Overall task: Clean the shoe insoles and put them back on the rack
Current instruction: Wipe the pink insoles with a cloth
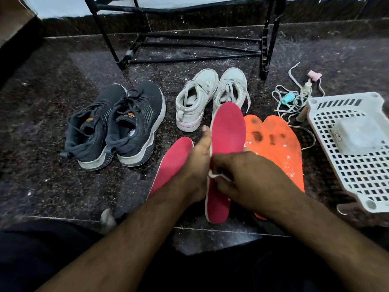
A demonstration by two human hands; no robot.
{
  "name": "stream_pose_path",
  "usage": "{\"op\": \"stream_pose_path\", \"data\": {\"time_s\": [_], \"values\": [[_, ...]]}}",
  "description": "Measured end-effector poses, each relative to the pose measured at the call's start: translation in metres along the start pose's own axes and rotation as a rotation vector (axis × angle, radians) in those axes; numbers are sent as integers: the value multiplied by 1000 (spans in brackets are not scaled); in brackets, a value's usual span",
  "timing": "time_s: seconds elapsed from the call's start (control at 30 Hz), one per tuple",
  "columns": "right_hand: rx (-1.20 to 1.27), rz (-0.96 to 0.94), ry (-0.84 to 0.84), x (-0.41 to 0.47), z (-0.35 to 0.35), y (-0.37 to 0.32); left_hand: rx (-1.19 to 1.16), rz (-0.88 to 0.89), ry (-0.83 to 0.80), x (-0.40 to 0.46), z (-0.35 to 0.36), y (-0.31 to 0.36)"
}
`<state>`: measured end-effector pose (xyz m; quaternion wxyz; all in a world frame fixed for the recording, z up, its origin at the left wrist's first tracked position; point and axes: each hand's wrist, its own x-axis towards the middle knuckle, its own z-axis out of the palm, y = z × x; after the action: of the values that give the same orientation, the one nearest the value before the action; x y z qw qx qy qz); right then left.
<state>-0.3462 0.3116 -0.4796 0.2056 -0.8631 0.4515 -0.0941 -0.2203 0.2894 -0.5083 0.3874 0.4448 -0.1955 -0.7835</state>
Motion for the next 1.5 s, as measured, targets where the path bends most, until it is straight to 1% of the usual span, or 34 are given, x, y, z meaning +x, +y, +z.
{"op": "stream_pose_path", "data": {"time_s": [0.07, 0.17, 0.23, 0.27, 0.33, 0.37, 0.43, 0.5, 0.57, 0.6, 0.67, 0.73, 0.8, 0.87, 0.9, 0.97, 1.07, 1.13, 1.17, 1.23, 1.37, 1.43, 1.5], "values": [[-39, 41, 96, 5, -9, 12, 82, -61, -57, -4, 4, -3], [-63, 146, 302, 14, -29, 38, 196, -154, -172, -10, 9, -9], [-32, 223, 378, 17, -38, 49, 187, -161, -230, -8, 8, -12], [-9, 240, 387, 18, -38, 50, 170, -149, -244, -7, 8, -12], [8, 216, 348, 17, -34, 44, 134, -118, -254, -7, 8, -9], [16, 174, 298, 16, -30, 37, 103, -109, -242, -9, 9, -5], [49, 63, 152, 11, -18, 18, 1, -72, -153, -11, 9, 2], [77, -17, 30, 6, -8, 3, -29, -19, -42, -10, 7, 5], [84, -32, -3, 2, -5, 0, -1, -6, 0, -9, 5, 4], [83, -15, 2, 2, -7, 3, 23, -33, -11, -9, 4, 3], [64, 49, 51, 4, -16, 15, 123, -112, -93, -10, 7, 1], [54, 129, 168, 8, -29, 31, 210, -174, -188, -11, 8, -2], [73, 204, 307, 11, -40, 45, 228, -192, -265, -11, 7, -6], [76, 259, 399, 13, -44, 52, 219, -200, -313, -11, 7, -9], [68, 267, 409, 13, -44, 51, 212, -198, -320, -11, 8, -9], [33, 234, 369, 13, -38, 43, 183, -174, -305, -12, 9, -6], [24, 110, 175, 8, -16, 19, 125, -124, -196, -11, 8, 0], [36, 93, 68, 4, -7, 8, 75, -99, -124, -8, 5, 1], [39, 104, 57, 4, -6, 9, 81, -95, -115, -8, 4, 1], [12, 133, 110, 4, -12, 16, 146, -104, -133, -8, 5, 0], [-2, 237, 354, 11, -35, 39, 223, -140, -210, -13, 11, -2], [-22, 283, 402, 15, -41, 46, 229, -143, -234, -14, 12, -2], [-43, 295, 369, 16, -40, 48, 211, -127, -214, -14, 10, 0]]}}
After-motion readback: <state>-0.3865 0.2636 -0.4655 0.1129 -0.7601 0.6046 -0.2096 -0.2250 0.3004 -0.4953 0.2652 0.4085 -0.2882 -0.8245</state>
